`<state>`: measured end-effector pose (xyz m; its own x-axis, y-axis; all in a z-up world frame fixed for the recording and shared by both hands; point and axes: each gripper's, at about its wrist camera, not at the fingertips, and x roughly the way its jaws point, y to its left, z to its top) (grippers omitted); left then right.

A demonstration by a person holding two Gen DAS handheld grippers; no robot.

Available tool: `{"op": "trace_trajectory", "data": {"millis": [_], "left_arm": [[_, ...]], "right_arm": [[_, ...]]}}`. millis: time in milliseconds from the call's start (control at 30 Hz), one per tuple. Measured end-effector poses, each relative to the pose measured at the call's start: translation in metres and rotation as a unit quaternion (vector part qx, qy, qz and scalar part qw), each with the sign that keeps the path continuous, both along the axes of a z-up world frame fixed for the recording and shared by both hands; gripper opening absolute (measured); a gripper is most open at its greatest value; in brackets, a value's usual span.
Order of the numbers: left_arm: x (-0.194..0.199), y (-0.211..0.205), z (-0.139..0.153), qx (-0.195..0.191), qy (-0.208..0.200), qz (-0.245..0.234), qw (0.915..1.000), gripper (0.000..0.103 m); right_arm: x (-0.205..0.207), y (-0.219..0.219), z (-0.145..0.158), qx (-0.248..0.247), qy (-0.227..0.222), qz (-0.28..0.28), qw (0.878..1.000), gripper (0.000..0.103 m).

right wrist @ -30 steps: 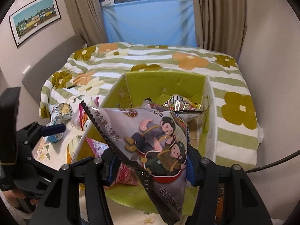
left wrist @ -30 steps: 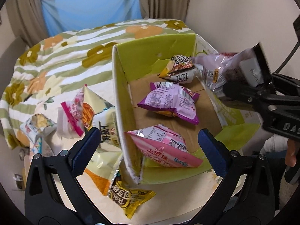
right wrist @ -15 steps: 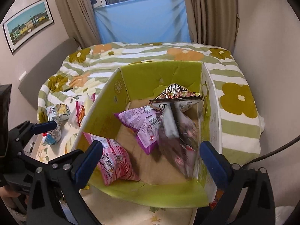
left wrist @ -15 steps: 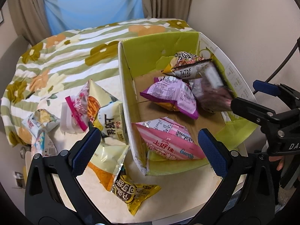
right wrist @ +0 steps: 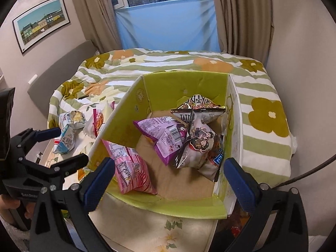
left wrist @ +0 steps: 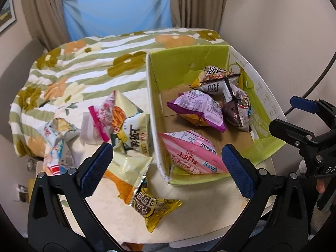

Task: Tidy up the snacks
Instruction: 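Move both tools back toward the remaining snacks on the table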

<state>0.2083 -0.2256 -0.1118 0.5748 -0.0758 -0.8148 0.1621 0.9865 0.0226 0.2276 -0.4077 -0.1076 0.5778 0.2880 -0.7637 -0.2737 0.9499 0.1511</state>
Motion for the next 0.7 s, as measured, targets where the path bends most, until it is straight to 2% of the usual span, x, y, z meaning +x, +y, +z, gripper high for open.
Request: {"op": "trace_trajectory", "data": {"millis": [333,533,700], "left_arm": [[-0.026,0.037,0.022,-0.005,-0.022,0.018,0.9996,0.102],[-0.045,0.093,0.033,-0.013,-0.035,0.029,0.9989,0.102],[-0.060,0.159,0.037,-0.022,-0.031,0.040,0.9985,0.102]], "right_arm": [[-0.020,0.025,0.025,0.013,-0.037,0.020,0.999,0.103],[-0.033,0.062,0.045,0.026,-0.054,0.018,0.998,0.103],[-0.046,0.108,0.054,0.031,-0.060,0.002,0.998,0.103]]}}
